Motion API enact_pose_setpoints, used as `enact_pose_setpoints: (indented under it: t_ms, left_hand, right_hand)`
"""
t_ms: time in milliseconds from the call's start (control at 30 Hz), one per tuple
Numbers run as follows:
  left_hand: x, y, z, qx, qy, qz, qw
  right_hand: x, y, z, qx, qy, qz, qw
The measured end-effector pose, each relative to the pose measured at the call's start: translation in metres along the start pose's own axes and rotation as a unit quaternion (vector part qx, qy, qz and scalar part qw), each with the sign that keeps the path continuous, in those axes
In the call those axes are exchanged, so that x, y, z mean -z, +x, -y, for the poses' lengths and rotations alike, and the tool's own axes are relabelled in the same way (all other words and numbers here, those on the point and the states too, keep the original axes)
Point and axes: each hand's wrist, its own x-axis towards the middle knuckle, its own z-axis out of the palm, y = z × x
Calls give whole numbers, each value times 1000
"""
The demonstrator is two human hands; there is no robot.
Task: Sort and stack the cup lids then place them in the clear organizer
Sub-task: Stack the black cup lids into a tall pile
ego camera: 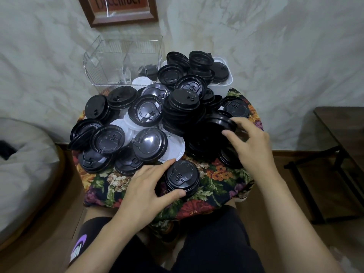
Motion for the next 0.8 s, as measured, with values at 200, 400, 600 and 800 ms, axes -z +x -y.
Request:
enact_pose_setpoints:
  t_ms: [200, 400, 600, 800]
  left_hand:
    - [-1, 1, 1, 0, 1, 2, 1000]
    - [-2, 1, 3, 1, -7, -1, 1000]
    - [-1, 1, 3, 9, -10, 3, 1000]
    - [0, 1, 2, 10, -12, 8, 1000]
  right_hand:
    - [6, 0, 5, -73, 201, 22, 977]
    - [4, -13, 12, -84, 209, 18, 974]
    - [-3, -20, 13, -105, 234, 36, 966]
    - [0, -21, 11, -125, 271, 17, 954]
